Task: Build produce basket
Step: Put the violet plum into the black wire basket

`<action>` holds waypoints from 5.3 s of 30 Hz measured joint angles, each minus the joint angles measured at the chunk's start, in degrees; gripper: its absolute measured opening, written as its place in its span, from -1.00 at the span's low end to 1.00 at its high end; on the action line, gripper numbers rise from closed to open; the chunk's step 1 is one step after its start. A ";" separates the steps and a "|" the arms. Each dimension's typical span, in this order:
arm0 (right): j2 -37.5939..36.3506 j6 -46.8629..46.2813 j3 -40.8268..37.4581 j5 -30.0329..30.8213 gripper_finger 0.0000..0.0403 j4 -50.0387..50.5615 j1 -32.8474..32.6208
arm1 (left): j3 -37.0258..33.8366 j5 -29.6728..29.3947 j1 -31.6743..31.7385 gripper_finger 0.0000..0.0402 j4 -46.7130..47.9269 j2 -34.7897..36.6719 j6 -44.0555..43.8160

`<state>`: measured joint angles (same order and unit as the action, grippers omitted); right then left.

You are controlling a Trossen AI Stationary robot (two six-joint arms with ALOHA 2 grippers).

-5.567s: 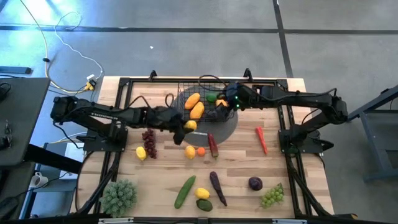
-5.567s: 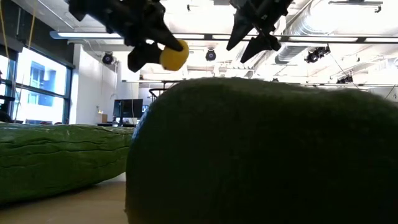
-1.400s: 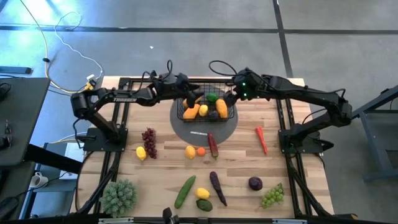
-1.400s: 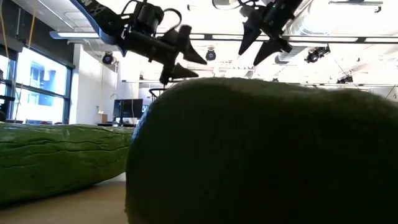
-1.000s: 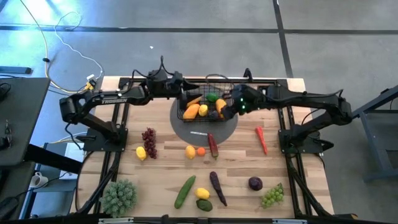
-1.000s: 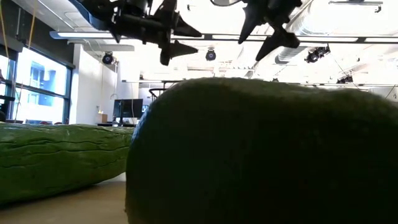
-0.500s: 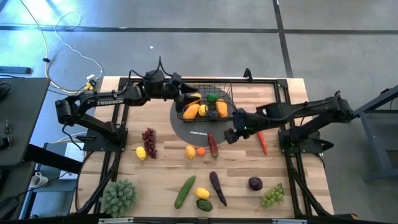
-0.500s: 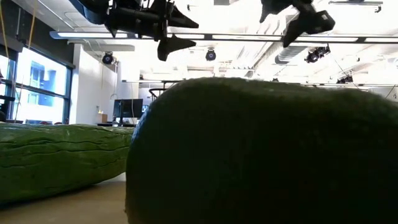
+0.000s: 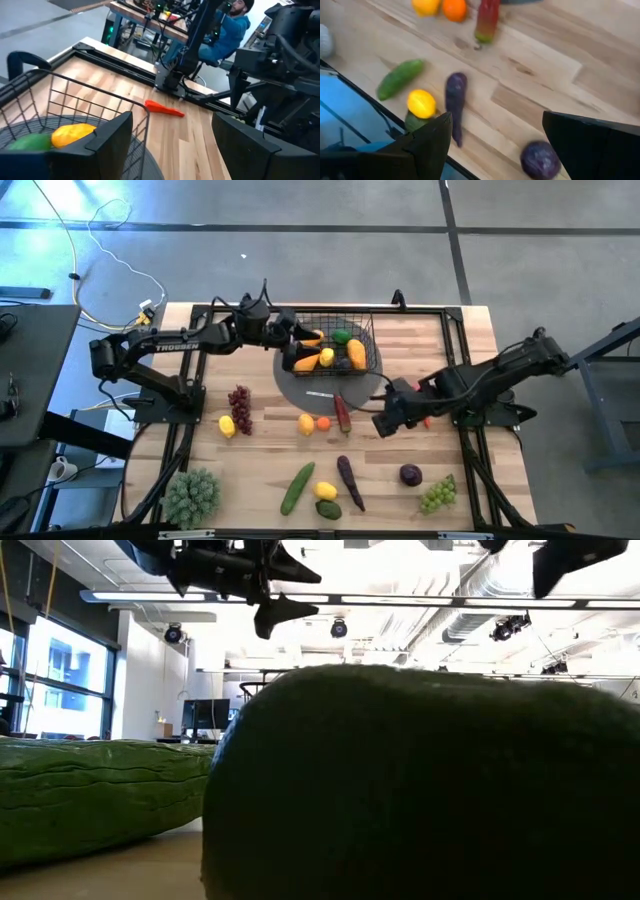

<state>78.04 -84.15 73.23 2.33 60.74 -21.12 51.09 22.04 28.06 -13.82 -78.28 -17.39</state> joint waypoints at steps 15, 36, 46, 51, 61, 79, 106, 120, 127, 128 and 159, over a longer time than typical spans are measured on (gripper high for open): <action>4.30 -3.01 -0.02 -3.65 0.45 7.28 -10.12 | 0.00 -0.37 -3.20 0.31 -0.08 0.02 -0.88; 17.88 -3.50 -0.01 -14.61 0.45 5.45 -14.68 | 0.00 -2.26 -7.52 0.31 -0.11 0.07 -6.21; 23.47 -4.66 -0.02 -16.33 0.45 1.18 -14.67 | 0.00 -13.26 -8.78 0.31 1.53 0.09 -6.55; 25.33 -5.57 -0.01 -16.55 0.45 1.33 -14.67 | 0.00 -23.41 -10.22 0.30 7.67 1.69 -7.91; 29.39 -5.89 -0.02 -19.26 0.45 1.45 -15.03 | 0.02 -33.83 -11.08 0.28 18.90 8.50 -7.06; 31.81 -6.14 -0.02 -22.58 0.08 1.58 -15.09 | 0.02 -32.75 -10.94 0.28 33.94 13.03 -4.23; 14.89 -5.57 -0.04 -1.54 -0.04 -4.01 -4.22 | 0.02 -32.96 -10.67 0.28 34.14 13.00 -1.33; 6.93 6.87 -0.04 10.93 -0.02 -13.82 7.98 | 0.02 -33.40 -10.67 0.28 33.29 12.98 0.55; 7.02 18.06 -0.04 12.30 -0.01 -25.28 14.58 | 0.02 -33.38 -10.67 0.28 33.29 12.96 5.36; 7.02 19.70 -0.04 12.67 -0.01 -27.24 15.43 | 0.02 -33.40 -10.67 0.28 33.29 12.96 5.53; 7.06 67.15 -0.04 -1.81 0.00 -39.69 44.93 | 0.02 -45.50 -10.69 0.28 33.31 12.94 -3.04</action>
<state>85.10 -16.99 73.19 0.51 21.06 23.81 51.11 -23.46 17.37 19.49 -65.34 -20.42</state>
